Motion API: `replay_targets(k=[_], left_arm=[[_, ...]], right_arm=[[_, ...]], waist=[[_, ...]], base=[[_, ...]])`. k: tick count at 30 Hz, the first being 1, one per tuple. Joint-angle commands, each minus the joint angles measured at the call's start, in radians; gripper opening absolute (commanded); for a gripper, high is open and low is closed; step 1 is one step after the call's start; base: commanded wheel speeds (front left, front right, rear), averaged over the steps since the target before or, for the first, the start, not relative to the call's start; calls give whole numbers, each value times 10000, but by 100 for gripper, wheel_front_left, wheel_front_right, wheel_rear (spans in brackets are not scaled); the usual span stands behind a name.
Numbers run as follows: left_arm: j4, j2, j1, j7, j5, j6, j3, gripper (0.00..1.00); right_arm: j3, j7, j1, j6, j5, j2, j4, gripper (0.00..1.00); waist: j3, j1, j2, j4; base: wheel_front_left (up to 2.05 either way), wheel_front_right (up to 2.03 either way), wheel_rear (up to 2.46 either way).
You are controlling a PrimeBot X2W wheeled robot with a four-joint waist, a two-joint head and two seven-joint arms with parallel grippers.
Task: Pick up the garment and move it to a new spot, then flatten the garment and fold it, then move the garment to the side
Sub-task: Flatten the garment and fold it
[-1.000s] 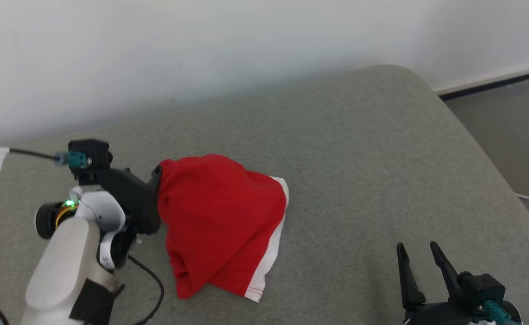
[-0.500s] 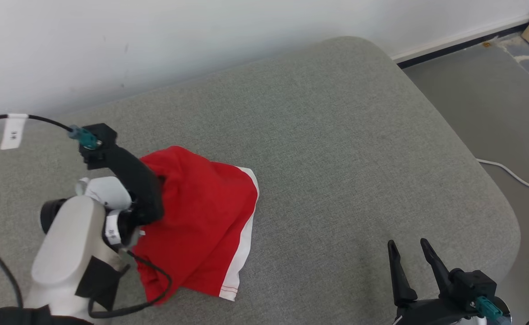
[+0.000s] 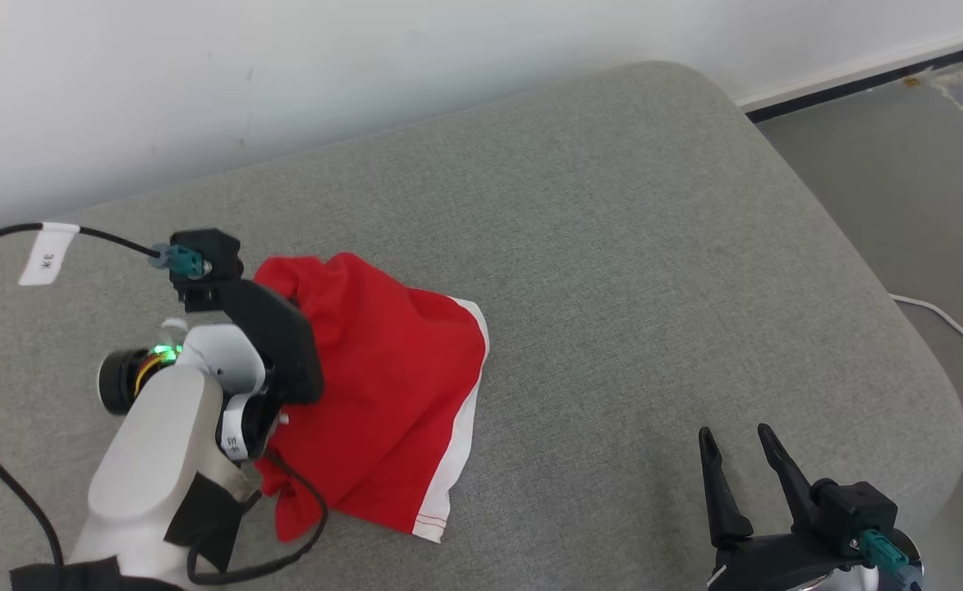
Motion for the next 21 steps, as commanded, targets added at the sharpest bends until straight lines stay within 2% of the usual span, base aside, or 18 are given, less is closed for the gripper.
replay_targets(k=[1,4,7,12,17,21], left_arm=[[-153,-63,-267,-515,99,-19,61,0],[-476,-179,-527,-1855,194,26,184,0],[-820,-364,-811,-3186,182,-117,301,0],[-1688,-714,-1030,-5084,-311,-254,547,0],[-2502,-886,-150,-5949,-1016,-3,591,0],[-3170,-915,1682,-6180,-1398,300,177,0]], right_arm=[[-6,-40,-37,-22,-19,-6,28,100],[-13,-46,-68,-22,-46,-8,45,100],[-55,-29,-54,-22,-91,-6,66,100],[-158,17,79,-22,-196,-5,28,100],[-292,70,250,-22,-225,-10,-42,100],[-305,131,416,-22,-231,-2,-116,100]], waist=[[-56,0,-1,97],[-142,0,-1,231],[-270,0,-1,398],[-530,0,-1,790],[-793,0,-1,1343],[-880,0,-1,1922]], base=[[0,0,0],[0,0,0],[0,0,0],[0,0,0],[0,0,0],[0,0,0]])
